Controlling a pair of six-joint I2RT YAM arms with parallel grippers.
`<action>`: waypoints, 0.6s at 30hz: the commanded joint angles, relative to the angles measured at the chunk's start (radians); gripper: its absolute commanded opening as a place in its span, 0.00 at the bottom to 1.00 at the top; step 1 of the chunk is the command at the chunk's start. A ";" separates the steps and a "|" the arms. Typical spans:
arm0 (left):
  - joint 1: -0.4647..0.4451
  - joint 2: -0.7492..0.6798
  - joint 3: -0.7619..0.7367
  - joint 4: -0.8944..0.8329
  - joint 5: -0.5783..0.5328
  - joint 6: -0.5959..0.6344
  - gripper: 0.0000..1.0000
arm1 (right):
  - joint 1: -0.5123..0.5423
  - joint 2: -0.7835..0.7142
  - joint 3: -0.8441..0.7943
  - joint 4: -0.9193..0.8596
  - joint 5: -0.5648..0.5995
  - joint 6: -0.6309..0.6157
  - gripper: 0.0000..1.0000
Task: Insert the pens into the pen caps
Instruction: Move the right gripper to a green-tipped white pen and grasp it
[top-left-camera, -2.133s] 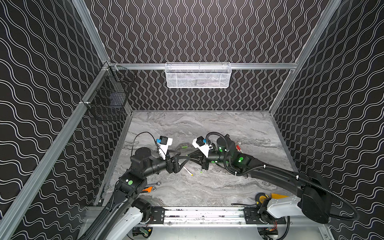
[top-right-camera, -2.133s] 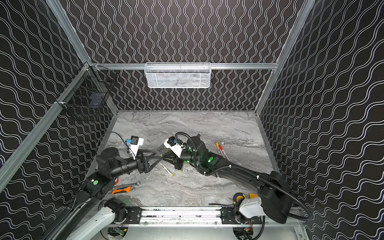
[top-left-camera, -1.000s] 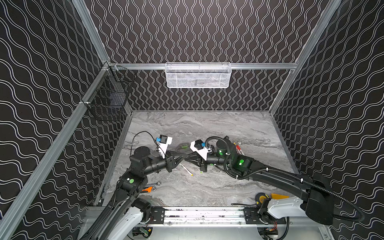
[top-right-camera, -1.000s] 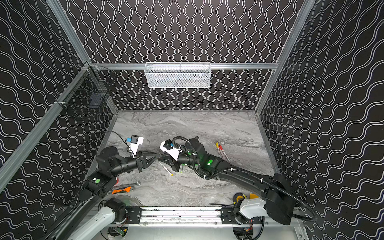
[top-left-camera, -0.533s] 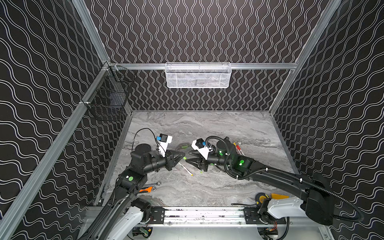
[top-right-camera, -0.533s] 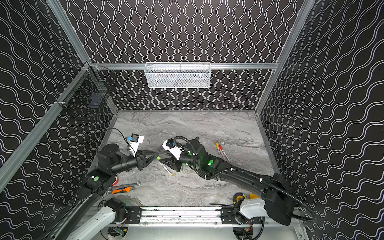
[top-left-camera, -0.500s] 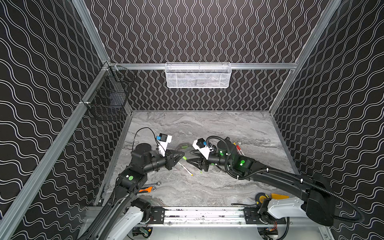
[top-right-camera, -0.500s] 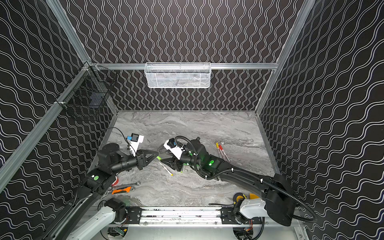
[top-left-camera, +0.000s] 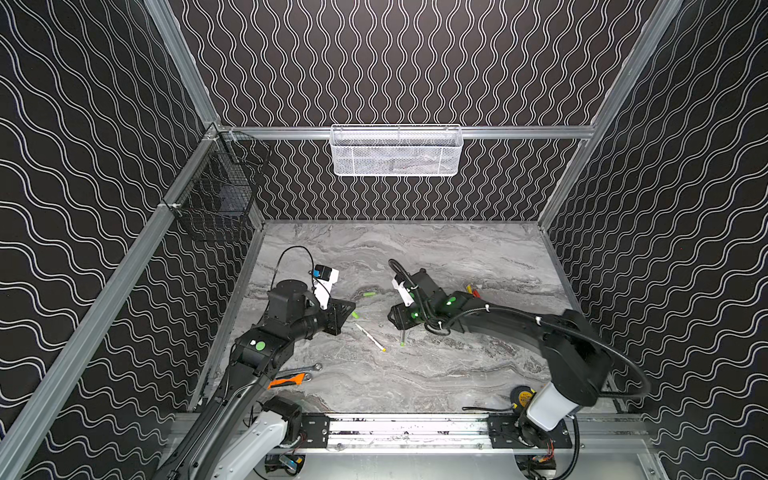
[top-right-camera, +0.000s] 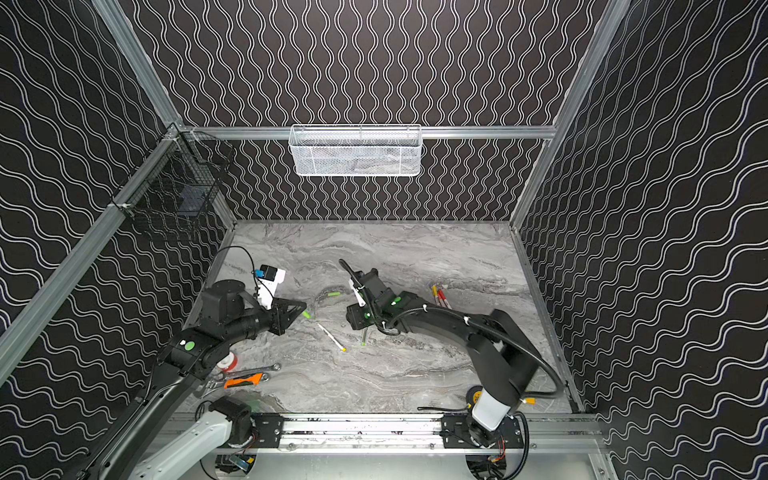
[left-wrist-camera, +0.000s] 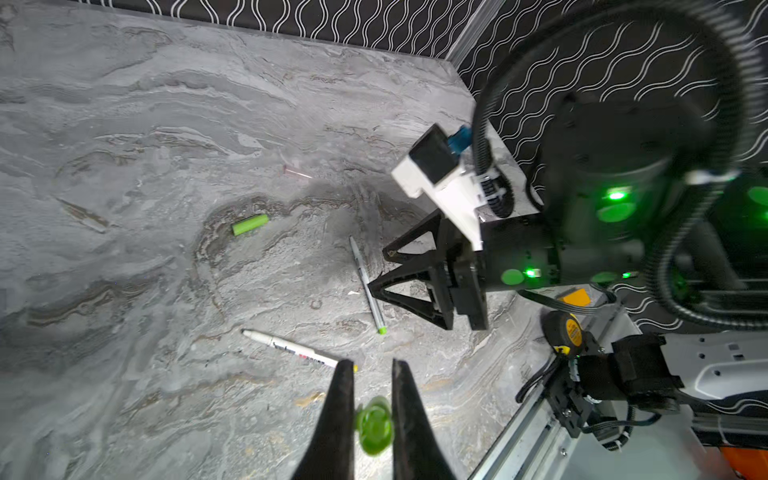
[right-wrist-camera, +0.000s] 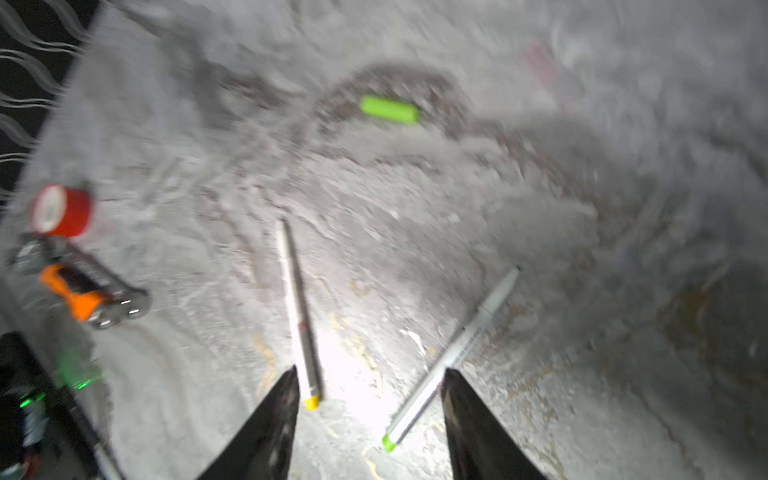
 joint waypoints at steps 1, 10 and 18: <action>0.002 -0.010 0.004 -0.008 -0.022 0.033 0.00 | 0.003 0.064 0.052 -0.120 0.075 0.111 0.57; 0.002 -0.046 0.002 -0.012 -0.036 0.040 0.00 | 0.013 0.225 0.153 -0.212 0.127 0.099 0.50; 0.003 -0.055 0.003 -0.017 -0.035 0.043 0.00 | 0.009 0.287 0.182 -0.223 0.134 0.084 0.34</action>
